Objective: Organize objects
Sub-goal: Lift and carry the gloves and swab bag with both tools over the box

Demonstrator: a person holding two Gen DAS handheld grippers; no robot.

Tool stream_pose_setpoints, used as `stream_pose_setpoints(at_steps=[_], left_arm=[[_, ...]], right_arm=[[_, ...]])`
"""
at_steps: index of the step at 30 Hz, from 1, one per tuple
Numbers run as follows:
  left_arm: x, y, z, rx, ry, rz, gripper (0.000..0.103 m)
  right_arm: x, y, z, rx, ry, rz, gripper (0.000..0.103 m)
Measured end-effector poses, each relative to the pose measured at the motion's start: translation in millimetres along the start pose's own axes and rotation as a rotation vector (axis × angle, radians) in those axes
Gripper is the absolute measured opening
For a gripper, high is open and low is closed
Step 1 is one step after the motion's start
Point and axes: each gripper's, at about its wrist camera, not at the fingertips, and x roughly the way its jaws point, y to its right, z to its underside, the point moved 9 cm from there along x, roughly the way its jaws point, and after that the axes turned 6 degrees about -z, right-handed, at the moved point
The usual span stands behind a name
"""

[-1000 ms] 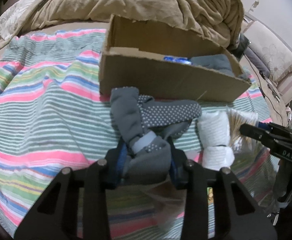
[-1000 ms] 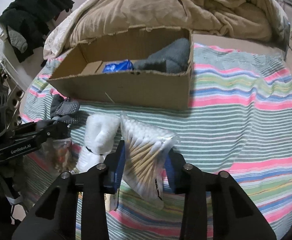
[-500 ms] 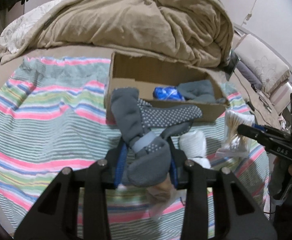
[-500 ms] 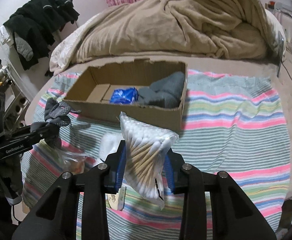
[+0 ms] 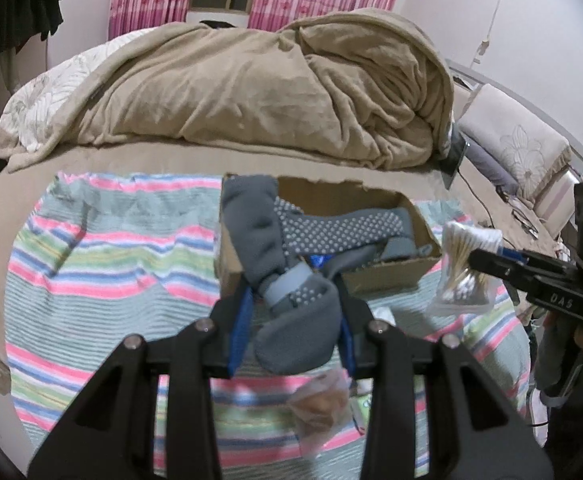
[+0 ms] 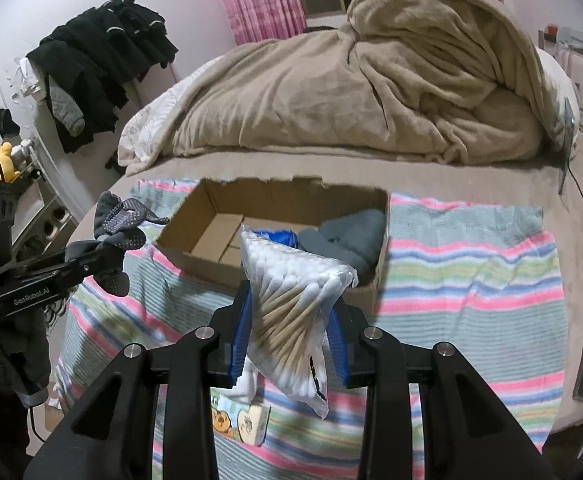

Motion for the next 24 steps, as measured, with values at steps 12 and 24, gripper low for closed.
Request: stream_pose_setpoints(at_steps=[12,24], left_arm=[[15.5,0.1,-27.0,0.023,0.025,-0.001,0.037],[54.3,-2.6,-36.2,0.033,-0.002,0.001,0.037]], right_arm=[[7.9,0.0,-34.9,-0.032,0.047,-0.014,0.036],[32.5,13.0,-52.2,-0.026,0.039,-0.01,0.036]])
